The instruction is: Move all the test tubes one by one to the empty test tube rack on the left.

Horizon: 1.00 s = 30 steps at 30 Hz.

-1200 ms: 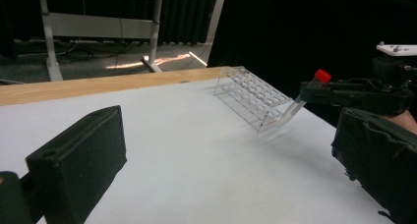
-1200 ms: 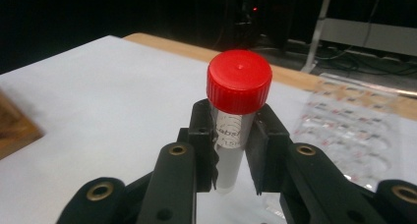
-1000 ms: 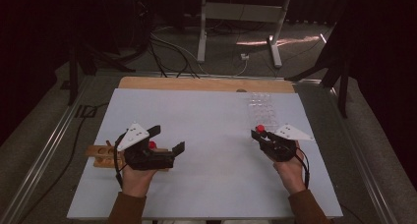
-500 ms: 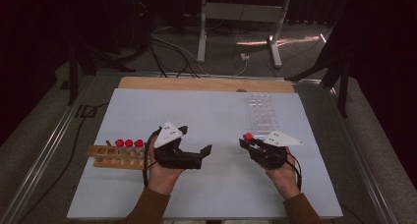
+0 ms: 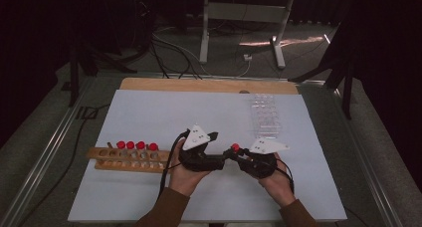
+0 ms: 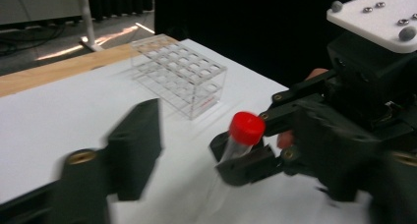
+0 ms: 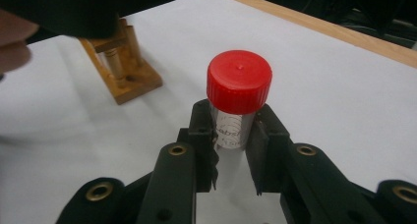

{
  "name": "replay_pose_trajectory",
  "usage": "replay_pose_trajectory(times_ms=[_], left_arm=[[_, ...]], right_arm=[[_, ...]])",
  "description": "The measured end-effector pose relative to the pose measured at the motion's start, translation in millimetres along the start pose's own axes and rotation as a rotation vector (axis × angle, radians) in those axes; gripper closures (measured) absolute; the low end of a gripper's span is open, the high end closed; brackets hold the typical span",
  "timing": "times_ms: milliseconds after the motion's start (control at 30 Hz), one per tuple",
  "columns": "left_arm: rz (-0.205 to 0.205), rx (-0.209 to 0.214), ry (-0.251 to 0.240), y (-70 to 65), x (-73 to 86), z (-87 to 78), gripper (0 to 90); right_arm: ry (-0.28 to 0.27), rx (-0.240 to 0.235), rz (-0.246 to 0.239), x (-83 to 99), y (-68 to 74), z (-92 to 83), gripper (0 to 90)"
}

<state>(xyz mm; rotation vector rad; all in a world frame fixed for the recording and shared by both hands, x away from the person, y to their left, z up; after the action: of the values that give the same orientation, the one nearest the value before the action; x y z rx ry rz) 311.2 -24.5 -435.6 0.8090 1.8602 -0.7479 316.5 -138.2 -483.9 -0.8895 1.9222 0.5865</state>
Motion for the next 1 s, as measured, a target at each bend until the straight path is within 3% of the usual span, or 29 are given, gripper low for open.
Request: replay_pose_trajectory(times_ms=[367, 600, 700, 800, 1000], left_arm=[[0.034, 0.049, 0.053, -6.7, 8.4, 13.2, 67.9], [0.035, 0.046, 0.048, -5.7, 8.6, 11.8, 70.8], [0.026, 0.036, 0.037, -3.0, 6.8, 9.4, 71.1], [0.016, 0.018, 0.032, 1.5, 5.3, 6.0, 71.1], [-0.005, -0.010, 0.016, 12.5, 1.2, -3.8, 71.1]], right_arm=[[0.003, -0.040, -0.009, -2.3, 10.7, 1.9, 74.3], [-0.003, -0.049, -0.009, -2.1, 11.1, 2.0, 71.9], [-0.016, -0.078, 0.005, -3.3, 10.3, 0.8, 55.4], [-0.029, -0.063, 0.025, -3.6, 5.2, -1.5, 34.9], [-0.034, -0.008, 0.073, -1.2, -12.4, -7.9, 14.8]])
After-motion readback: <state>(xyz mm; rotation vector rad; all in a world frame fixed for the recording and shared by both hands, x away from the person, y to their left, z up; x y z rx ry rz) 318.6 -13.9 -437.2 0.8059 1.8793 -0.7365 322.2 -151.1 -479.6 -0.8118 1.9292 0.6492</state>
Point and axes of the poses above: each handheld gripper's, and its own axes: z roughly forward along the jaws, x roughly out of its underside, y roughly to its left, the point moved 7 cm from there along z, roughly forward along the jaws
